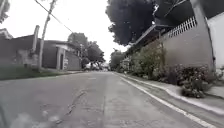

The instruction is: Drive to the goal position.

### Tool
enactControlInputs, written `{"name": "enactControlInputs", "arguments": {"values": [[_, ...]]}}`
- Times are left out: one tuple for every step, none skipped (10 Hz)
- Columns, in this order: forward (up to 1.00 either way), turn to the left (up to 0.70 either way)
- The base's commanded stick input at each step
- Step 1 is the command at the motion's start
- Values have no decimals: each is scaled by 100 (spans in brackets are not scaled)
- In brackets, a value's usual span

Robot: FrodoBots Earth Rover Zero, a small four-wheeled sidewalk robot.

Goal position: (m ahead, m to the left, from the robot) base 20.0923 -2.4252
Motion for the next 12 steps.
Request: {"name": "enactControlInputs", "arguments": {"values": [[100,0],[100,0],[100,-2],[100,-3],[100,-3],[100,-3],[100,-2],[100,0],[100,0],[100,0],[100,-9],[100,-32]]}}
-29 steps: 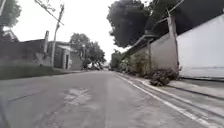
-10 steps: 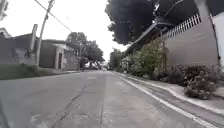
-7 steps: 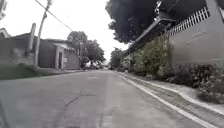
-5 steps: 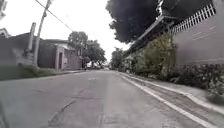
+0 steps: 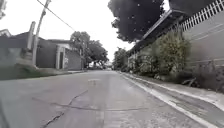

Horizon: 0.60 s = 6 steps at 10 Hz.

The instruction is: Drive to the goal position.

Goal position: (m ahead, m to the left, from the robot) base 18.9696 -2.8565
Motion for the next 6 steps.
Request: {"name": "enactControlInputs", "arguments": {"values": [[100,-40],[100,-11],[100,0],[100,0],[100,0],[100,-9]]}}
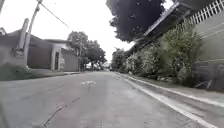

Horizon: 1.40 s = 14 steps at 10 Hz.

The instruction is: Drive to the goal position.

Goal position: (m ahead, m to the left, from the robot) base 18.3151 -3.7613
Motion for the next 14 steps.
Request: {"name": "enactControlInputs", "arguments": {"values": [[100,-31],[100,-18],[100,-3],[100,0],[100,0],[100,0],[100,0],[100,0],[100,0],[100,0],[100,0],[100,0],[100,-1],[100,-2]]}}
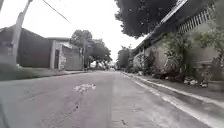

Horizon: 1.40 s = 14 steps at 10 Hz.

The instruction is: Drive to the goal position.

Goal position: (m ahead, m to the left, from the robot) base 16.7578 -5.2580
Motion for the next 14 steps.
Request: {"name": "enactControlInputs", "arguments": {"values": [[100,-4],[100,-5],[100,-38],[100,-18],[100,0],[100,0],[100,0],[100,-1],[99,-36],[99,-40],[100,-40],[100,-19],[100,0],[100,0]]}}
